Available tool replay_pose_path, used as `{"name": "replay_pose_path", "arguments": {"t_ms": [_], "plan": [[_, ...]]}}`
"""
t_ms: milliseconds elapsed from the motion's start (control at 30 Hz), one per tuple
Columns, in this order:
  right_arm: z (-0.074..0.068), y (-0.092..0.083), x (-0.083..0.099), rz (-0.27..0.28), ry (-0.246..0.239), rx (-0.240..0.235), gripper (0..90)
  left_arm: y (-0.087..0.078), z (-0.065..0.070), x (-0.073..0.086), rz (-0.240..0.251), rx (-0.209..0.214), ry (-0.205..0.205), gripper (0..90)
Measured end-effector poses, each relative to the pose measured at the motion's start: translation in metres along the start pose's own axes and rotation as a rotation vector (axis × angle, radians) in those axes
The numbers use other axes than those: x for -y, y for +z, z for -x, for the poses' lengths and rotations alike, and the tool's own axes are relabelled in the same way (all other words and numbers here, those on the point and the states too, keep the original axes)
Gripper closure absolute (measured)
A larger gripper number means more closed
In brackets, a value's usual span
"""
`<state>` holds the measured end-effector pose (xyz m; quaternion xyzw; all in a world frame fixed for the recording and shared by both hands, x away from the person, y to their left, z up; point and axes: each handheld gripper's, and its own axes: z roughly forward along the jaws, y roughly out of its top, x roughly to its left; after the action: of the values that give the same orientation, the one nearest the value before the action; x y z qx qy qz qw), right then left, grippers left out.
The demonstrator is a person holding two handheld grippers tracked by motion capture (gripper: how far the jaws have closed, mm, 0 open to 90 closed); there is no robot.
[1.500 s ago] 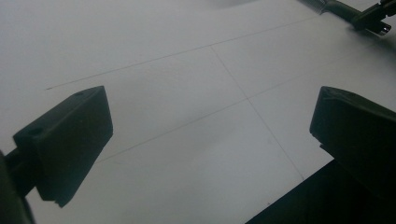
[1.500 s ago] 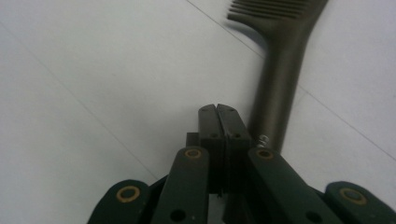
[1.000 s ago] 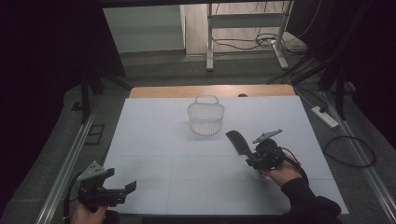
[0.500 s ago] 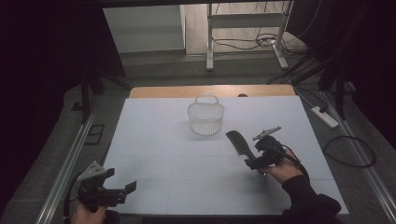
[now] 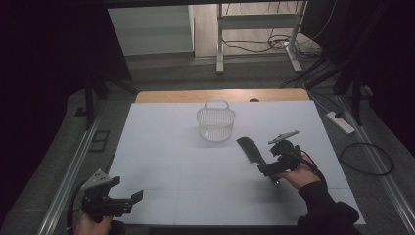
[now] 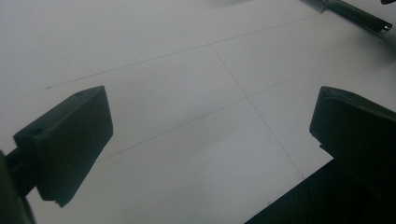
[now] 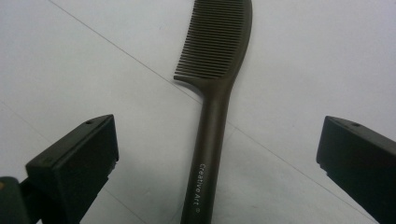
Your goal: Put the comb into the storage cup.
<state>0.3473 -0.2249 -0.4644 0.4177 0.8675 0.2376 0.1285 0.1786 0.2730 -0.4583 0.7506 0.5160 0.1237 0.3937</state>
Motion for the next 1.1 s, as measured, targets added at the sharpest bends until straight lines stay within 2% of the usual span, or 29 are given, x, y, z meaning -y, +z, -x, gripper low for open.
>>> {"name": "replay_pose_path", "arguments": {"t_ms": [133, 400, 800, 1100], "plan": [[0.002, -0.001, -0.001, 0.0, 0.005, -0.003, 0.0, 0.0, 0.0, 0.0, -0.002, 0.0, 0.001, 0.1], [0.001, 0.006, -0.001, -0.038, -0.002, 0.0, 0.0, 0.002, 0.001, -0.001, -0.013, -0.002, 0.007, 0.2], [0.003, 0.027, 0.006, -0.095, -0.026, 0.015, 0.0, 0.002, 0.001, -0.001, -0.014, -0.001, 0.007, 0.2], [0.005, 0.04, 0.011, -0.144, -0.027, 0.004, 0.0, 0.002, 0.001, -0.001, -0.014, 0.001, 0.006, 0.2]]}}
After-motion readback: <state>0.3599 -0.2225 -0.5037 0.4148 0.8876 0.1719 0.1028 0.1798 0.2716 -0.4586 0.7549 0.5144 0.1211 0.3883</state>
